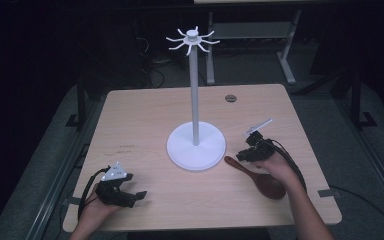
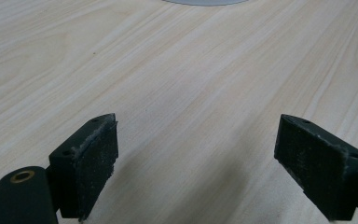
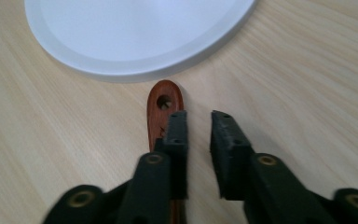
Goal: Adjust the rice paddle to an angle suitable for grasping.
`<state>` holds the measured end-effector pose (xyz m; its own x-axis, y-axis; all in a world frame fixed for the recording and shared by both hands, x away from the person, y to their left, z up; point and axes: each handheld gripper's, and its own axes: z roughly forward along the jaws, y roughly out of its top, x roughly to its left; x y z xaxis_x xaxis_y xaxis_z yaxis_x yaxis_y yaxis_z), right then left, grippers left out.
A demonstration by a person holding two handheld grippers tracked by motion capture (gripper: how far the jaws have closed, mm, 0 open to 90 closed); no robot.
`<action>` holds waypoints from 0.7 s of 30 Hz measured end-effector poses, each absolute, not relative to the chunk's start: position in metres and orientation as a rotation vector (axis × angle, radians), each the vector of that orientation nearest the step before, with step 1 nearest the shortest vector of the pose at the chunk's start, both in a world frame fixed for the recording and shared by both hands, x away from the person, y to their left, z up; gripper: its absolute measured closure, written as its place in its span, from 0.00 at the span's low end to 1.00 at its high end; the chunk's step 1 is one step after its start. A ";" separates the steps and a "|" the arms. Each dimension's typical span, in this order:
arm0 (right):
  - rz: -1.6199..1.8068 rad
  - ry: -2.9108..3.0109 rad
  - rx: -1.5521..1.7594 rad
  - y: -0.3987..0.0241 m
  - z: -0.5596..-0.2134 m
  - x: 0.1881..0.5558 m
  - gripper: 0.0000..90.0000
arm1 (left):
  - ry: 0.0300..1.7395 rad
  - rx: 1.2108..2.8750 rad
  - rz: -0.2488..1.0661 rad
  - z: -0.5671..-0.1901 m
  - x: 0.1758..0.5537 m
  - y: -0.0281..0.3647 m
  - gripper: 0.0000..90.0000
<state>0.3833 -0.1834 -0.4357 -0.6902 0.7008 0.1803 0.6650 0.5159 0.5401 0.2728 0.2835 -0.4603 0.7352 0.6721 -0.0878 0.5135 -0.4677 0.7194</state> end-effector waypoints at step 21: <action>0.777 2.812 1.048 -0.200 -0.421 0.358 0.56 | 0.889 2.186 0.273 -0.459 0.271 0.282 0.14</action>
<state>0.3582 -0.1997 -0.4206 -0.7704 0.6238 0.1314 0.6029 0.6458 0.4684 0.2713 0.2823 -0.4586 0.7365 0.6720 -0.0769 0.5125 -0.4802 0.7119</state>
